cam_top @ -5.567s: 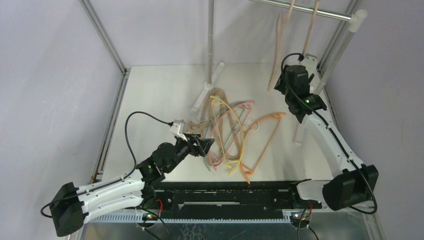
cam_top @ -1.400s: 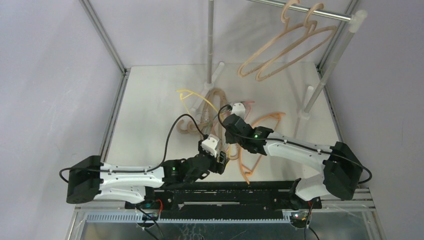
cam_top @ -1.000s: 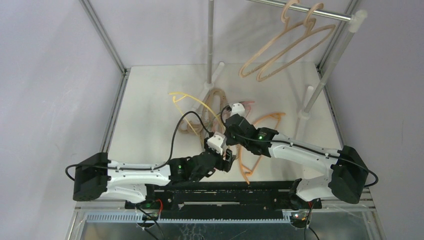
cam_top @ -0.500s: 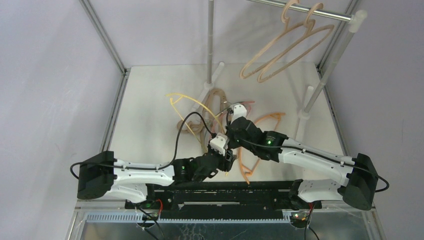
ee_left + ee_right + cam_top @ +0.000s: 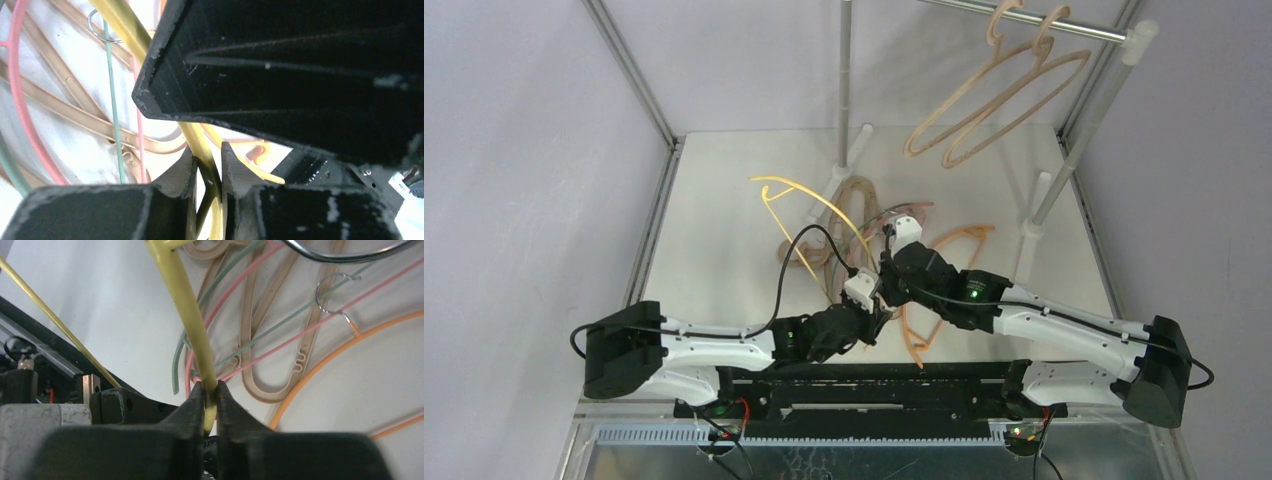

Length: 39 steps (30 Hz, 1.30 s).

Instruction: Organize the hangers

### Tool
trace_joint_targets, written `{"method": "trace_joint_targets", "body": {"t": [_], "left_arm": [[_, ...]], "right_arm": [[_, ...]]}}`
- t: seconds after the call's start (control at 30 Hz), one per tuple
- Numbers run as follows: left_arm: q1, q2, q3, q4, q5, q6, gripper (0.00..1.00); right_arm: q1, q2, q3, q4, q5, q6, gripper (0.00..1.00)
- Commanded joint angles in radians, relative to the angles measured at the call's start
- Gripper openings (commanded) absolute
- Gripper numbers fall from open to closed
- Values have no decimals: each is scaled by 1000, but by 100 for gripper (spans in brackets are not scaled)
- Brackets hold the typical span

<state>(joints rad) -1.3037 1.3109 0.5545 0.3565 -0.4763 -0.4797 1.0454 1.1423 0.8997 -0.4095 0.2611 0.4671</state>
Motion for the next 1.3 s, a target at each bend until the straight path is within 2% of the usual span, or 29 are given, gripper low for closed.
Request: {"method": "trace_joint_targets", "body": {"t": [0.0, 0.13, 0.17, 0.23, 0.33, 0.47, 0.67, 0.83, 1.1, 1.27], "left_arm": [[31, -8, -43, -23, 26, 52, 0], [31, -70, -51, -77, 87, 67, 0], [32, -86, -53, -89, 101, 71, 0], [31, -117, -60, -112, 116, 76, 0], [33, -159, -66, -129, 156, 90, 0], [39, -217, -54, -104, 295, 103, 0], [43, -230, -25, -44, 554, 113, 0], [44, -228, -42, 12, 626, 104, 0], [53, -222, -66, 66, 658, 95, 0], [96, -256, -82, 60, 637, 94, 0]], "right_arm": [[20, -80, 24, -7, 67, 60, 26], [9, -135, 7, -100, 234, 100, 64], [1, -155, -2, -109, 258, 108, 71], [-26, -207, -30, -98, 245, 100, 77], [-87, -285, -92, -18, 104, 58, 77], [-129, -347, -175, 64, -52, 49, 70], [-133, -392, -293, 220, -203, 28, 66], [-131, -416, -342, 344, -301, 2, 62], [-109, -504, -398, 421, -355, -28, 59], [-90, -539, -395, 307, -195, -35, 58]]}}
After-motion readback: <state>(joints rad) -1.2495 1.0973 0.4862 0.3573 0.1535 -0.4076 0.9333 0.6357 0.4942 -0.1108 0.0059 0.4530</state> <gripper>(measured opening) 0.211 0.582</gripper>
